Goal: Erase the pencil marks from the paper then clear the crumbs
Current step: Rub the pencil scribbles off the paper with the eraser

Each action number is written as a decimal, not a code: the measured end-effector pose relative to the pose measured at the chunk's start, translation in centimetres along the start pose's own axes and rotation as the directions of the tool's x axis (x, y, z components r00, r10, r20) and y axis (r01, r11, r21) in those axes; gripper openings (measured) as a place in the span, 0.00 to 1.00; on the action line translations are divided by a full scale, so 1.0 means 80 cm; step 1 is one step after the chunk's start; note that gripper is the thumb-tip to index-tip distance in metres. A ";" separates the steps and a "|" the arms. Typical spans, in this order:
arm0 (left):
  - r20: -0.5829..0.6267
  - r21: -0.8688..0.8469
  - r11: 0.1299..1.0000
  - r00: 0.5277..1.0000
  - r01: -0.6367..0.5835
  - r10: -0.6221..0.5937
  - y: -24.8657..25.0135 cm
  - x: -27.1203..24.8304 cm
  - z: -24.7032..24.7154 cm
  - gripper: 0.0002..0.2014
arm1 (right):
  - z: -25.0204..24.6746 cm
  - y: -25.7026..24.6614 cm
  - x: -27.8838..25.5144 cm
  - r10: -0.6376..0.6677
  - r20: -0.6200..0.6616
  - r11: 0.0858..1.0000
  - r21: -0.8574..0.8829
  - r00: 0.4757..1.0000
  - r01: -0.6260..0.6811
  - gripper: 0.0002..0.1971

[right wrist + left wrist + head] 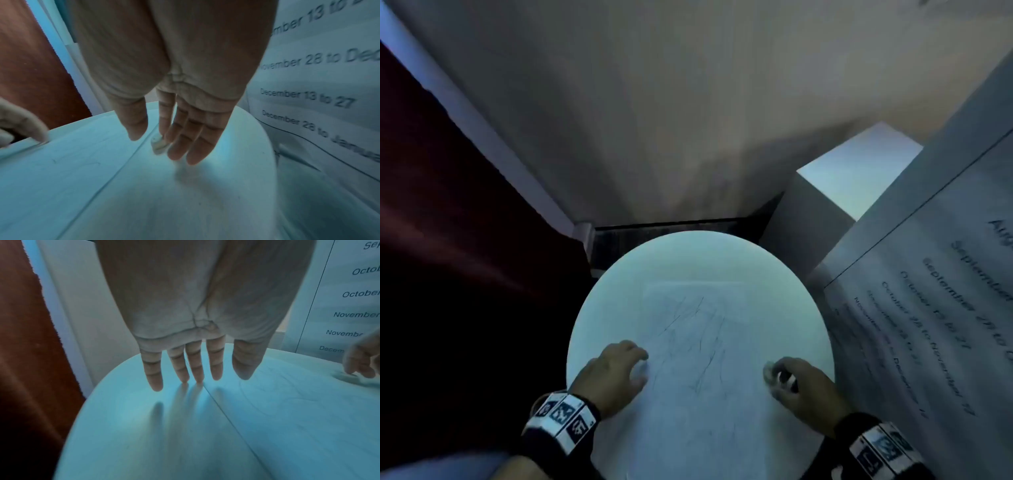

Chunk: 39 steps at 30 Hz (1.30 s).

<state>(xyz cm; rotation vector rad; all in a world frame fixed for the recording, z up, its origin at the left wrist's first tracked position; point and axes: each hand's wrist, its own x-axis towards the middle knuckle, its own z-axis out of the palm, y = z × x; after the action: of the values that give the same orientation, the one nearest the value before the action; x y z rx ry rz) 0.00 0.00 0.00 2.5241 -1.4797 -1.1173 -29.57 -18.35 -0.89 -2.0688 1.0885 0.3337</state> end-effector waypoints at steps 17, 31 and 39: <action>0.073 0.439 0.887 0.990 -0.143 0.124 -0.016 0.076 0.009 0.59 | 0.001 0.019 0.032 -0.240 -0.054 0.967 -0.106 0.969 0.233 0.15; 0.000 0.444 0.890 0.993 -0.107 0.119 0.026 -0.005 0.091 0.57 | 0.028 -0.143 0.084 -0.367 -0.132 0.906 0.172 0.921 0.386 0.07; -0.229 0.361 0.930 0.961 -0.064 0.155 0.024 0.025 0.050 0.49 | 0.073 -0.148 0.127 -0.226 -0.210 0.951 0.165 0.951 0.262 0.06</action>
<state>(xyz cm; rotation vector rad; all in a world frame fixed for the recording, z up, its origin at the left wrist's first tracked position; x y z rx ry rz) -3.19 -1.28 -3.50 2.6271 -1.8556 -0.5226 -13.46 -15.97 -4.34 -2.0615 0.9171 -0.0907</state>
